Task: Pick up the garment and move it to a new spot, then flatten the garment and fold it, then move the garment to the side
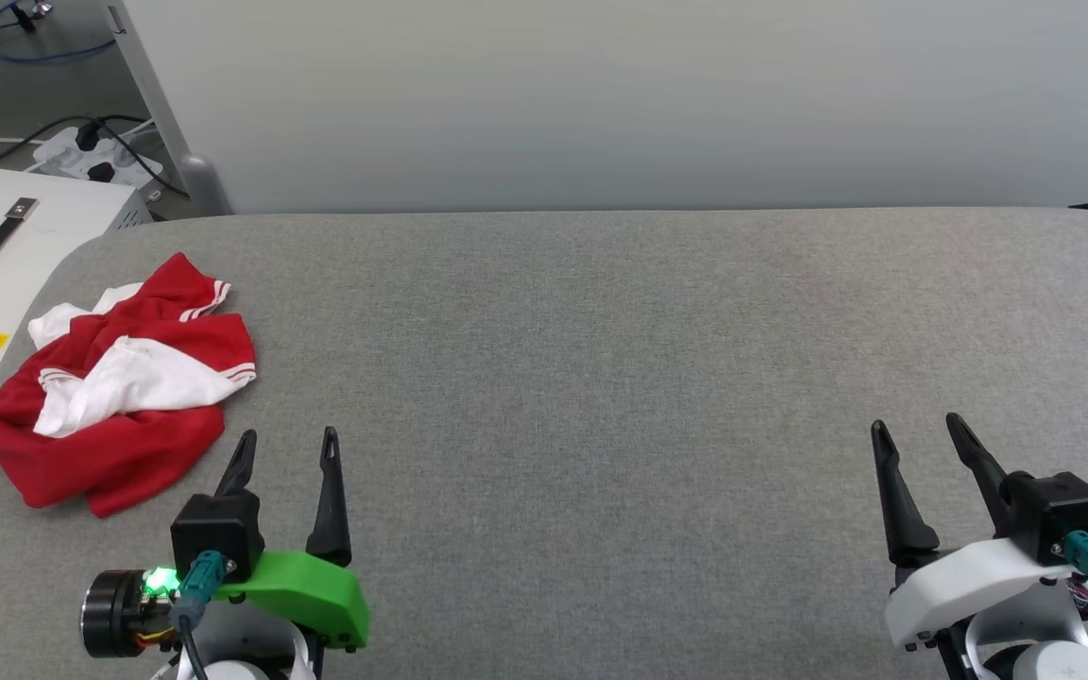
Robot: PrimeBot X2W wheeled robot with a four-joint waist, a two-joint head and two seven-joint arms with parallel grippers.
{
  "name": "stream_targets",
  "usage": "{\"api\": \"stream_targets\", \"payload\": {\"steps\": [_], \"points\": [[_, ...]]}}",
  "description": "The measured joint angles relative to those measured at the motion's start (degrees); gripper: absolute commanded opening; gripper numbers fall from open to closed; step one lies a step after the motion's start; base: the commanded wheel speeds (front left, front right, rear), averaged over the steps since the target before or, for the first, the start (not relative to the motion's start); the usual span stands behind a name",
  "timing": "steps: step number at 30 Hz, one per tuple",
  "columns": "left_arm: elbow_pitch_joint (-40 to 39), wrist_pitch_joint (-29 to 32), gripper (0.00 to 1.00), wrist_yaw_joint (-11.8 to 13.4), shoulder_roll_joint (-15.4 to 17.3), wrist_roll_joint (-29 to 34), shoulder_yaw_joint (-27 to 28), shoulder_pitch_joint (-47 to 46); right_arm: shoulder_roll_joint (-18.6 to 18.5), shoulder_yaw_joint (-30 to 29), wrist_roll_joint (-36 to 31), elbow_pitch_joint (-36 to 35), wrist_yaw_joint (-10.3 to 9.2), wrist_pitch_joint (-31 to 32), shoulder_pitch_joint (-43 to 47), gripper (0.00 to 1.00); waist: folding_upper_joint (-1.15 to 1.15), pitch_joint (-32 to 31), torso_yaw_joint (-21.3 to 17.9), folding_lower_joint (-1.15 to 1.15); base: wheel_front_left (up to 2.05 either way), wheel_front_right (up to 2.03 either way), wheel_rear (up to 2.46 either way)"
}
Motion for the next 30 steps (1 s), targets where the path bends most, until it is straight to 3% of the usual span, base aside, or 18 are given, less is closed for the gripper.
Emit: {"api": "stream_targets", "payload": {"steps": [30], "points": [[0.5,-3.4,1.00,0.5,0.0,-1.2,-0.9,0.0,0.0,-0.2,2.2,-1.1,0.00,-3.4,1.2,1.00,0.00,0.2,0.1,0.00,0.00,0.00,0.00]]}}
